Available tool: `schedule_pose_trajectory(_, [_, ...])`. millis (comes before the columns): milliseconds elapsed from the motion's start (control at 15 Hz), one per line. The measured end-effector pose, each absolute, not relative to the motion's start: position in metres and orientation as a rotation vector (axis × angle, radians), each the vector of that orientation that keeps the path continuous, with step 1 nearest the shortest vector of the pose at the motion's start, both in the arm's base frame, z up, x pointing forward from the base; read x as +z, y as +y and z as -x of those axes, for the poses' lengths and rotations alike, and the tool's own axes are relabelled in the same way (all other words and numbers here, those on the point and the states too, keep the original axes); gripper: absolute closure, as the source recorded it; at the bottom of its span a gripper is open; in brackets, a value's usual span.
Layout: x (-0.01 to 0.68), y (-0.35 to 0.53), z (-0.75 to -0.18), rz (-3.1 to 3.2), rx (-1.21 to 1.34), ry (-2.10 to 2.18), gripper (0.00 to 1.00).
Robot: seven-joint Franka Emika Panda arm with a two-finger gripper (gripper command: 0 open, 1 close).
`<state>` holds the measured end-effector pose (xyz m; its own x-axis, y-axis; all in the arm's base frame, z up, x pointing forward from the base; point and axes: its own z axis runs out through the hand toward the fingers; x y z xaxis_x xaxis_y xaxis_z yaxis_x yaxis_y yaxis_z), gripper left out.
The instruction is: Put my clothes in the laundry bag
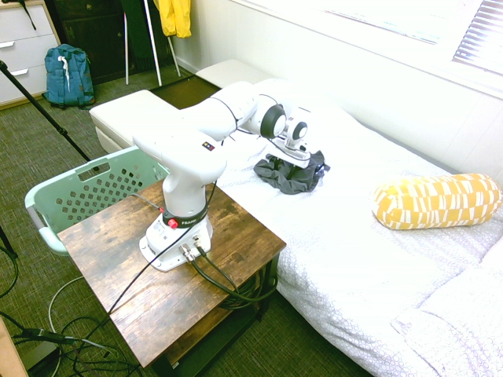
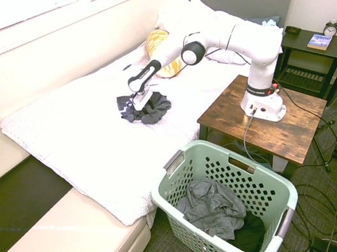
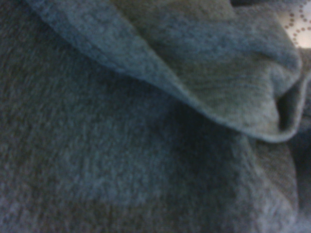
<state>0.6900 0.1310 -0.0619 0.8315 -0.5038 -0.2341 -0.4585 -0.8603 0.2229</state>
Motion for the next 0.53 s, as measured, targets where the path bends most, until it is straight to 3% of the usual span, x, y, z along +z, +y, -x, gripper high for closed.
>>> schedule_pose_trajectory(533, [-0.0601, 0.1270, -0.6924, -2.870, -0.432, -0.758, 1.00])
